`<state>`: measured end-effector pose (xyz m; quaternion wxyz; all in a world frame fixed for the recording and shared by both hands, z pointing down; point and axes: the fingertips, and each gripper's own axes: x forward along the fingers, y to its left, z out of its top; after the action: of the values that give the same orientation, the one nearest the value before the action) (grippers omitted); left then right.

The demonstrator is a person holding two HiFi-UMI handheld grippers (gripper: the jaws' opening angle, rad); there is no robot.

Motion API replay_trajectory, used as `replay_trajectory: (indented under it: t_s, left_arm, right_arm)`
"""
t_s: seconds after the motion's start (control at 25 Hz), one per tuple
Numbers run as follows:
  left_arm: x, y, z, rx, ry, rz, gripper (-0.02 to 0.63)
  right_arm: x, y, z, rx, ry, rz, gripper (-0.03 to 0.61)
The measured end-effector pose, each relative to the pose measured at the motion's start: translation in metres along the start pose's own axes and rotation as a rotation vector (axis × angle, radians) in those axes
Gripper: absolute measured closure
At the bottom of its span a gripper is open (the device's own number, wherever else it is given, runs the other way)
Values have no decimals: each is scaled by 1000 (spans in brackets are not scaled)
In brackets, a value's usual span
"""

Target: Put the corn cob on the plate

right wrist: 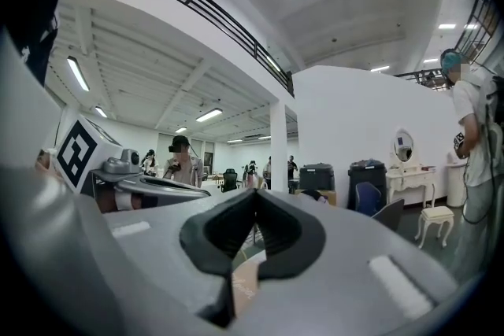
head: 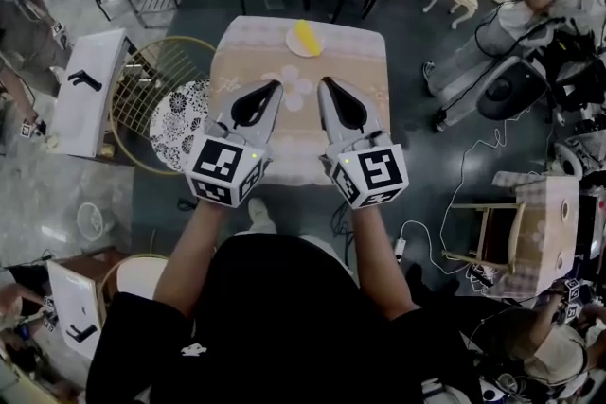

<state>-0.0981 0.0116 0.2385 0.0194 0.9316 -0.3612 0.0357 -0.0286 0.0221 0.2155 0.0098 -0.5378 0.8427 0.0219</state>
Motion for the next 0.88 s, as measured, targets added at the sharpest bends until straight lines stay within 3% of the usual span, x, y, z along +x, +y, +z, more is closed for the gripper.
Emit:
replay_trajectory:
  t_s: [0.16,0.88]
  left_arm:
    - [1,-24,-5,53,22,-13,609]
    - [-43,-143,-9,86,14,23,609]
  right_arm:
    - [-21,0,1,-16,7,11,577]
    - [-142,13,1,-18,-3,58,577]
